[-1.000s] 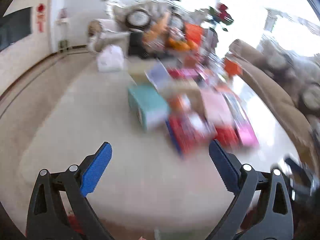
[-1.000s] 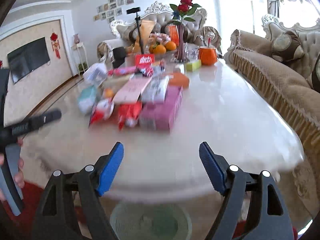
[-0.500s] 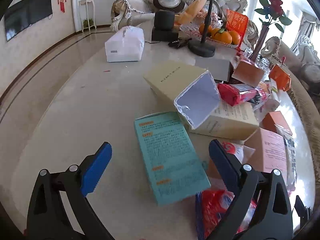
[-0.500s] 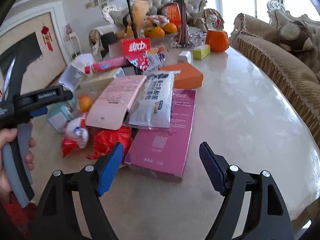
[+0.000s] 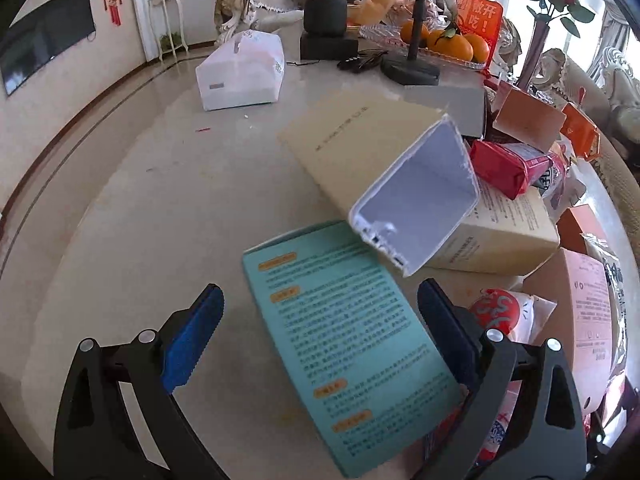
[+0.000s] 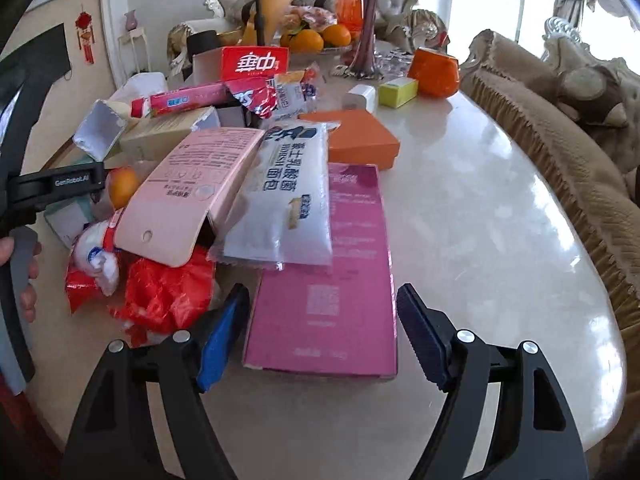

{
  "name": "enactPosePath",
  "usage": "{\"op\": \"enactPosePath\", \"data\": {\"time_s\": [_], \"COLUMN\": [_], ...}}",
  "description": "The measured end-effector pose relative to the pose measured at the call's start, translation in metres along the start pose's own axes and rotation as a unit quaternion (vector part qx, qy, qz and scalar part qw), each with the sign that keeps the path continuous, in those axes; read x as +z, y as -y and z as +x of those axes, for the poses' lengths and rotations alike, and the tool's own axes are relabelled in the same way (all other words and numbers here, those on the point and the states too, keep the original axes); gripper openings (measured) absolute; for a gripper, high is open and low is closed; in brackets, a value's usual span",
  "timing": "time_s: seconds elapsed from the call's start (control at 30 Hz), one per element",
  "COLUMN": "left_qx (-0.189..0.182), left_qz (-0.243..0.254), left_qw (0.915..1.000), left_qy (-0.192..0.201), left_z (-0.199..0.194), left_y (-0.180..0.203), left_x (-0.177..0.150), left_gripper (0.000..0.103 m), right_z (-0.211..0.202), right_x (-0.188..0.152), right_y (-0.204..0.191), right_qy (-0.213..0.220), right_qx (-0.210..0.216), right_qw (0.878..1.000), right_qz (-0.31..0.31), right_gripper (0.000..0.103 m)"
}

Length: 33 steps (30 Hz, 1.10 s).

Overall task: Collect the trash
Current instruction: 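Grasp teal leaflet with left tool while right tool grasps pink box, then drop teal leaflet and pink box into the wastebasket, opening both tools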

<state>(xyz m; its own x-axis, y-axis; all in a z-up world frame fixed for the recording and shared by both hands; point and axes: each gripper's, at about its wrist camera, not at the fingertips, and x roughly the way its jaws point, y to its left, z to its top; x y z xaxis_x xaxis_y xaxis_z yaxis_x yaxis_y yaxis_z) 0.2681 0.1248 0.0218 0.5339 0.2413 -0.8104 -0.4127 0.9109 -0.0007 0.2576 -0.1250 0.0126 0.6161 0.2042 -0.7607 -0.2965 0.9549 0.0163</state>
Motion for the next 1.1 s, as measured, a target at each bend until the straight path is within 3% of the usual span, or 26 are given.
{"op": "enactPosePath", "data": {"time_s": [0.07, 0.17, 0.23, 0.33, 0.47, 0.6, 0.67, 0.73, 0.83, 0.87, 0.9, 0.97, 1.03, 1.1], "left_qx": [-0.011, -0.015, -0.02, -0.029, -0.041, -0.083, -0.102, -0.107, -0.124, -0.123, -0.125, -0.132, -0.136, -0.14], "left_qz": [0.009, 0.033, 0.036, 0.046, 0.051, 0.024, 0.009, 0.007, 0.028, 0.034, 0.042, 0.047, 0.048, 0.052], "left_qw": [0.9999, 0.9993, 0.9991, 0.9985, 0.9978, 0.9963, 0.9947, 0.9941, 0.9912, 0.9911, 0.9905, 0.9894, 0.9887, 0.988], "left_qy": [-0.002, 0.0, 0.008, 0.009, 0.005, 0.004, 0.006, 0.018, 0.037, 0.038, 0.039, 0.04, 0.04, 0.038], "left_z": [0.0, -0.003, -0.01, -0.016, -0.025, -0.037, -0.045, -0.057, -0.082, -0.086, -0.092, -0.099, -0.104, -0.107], "left_y": [-0.001, -0.004, -0.013, -0.026, -0.043, -0.065, -0.077, -0.084, -0.086, -0.086, -0.084, -0.082, -0.081, -0.078], "left_x": [-0.004, -0.014, -0.018, -0.023, -0.033, -0.046, -0.054, -0.063, -0.081, -0.085, -0.092, -0.102, -0.109, -0.115], "left_gripper": [0.095, 0.078, 0.058, 0.049, 0.048, 0.048, 0.048, 0.048, 0.048, 0.048, 0.048, 0.048, 0.048, 0.048], "right_z": [-0.005, -0.01, -0.015, -0.027, -0.041, -0.048, -0.052, -0.058, -0.062, -0.064, -0.068, -0.072, -0.075, -0.074], "right_x": [-0.001, -0.007, -0.015, -0.027, -0.04, -0.047, -0.049, -0.053, -0.059, -0.059, -0.058, -0.057, -0.058, -0.065], "right_y": [0.005, 0.012, 0.016, 0.024, 0.042, 0.065, 0.069, 0.069, 0.075, 0.072, 0.063, 0.044, 0.017, -0.011], "right_qy": [0.0, 0.002, 0.007, 0.011, 0.013, 0.007, 0.009, 0.012, 0.012, 0.017, 0.028, 0.048, 0.065, 0.087], "right_qx": [-0.001, 0.002, 0.004, 0.026, 0.077, 0.133, 0.128, 0.084, 0.107, 0.082, 0.027, -0.061, -0.138, -0.207], "right_qw": [1.0, 1.0, 1.0, 0.999, 0.995, 0.982, 0.982, 0.989, 0.985, 0.99, 0.996, 0.997, 0.982, 0.952], "right_qz": [0.0, 0.003, 0.006, 0.021, 0.07, 0.135, 0.139, 0.119, 0.133, 0.115, 0.074, -0.011, -0.108, -0.209], "right_gripper": [0.055, 0.054, 0.054, 0.054, 0.054, 0.054, 0.054, 0.054, 0.054, 0.054, 0.054, 0.054, 0.054, 0.054]}}
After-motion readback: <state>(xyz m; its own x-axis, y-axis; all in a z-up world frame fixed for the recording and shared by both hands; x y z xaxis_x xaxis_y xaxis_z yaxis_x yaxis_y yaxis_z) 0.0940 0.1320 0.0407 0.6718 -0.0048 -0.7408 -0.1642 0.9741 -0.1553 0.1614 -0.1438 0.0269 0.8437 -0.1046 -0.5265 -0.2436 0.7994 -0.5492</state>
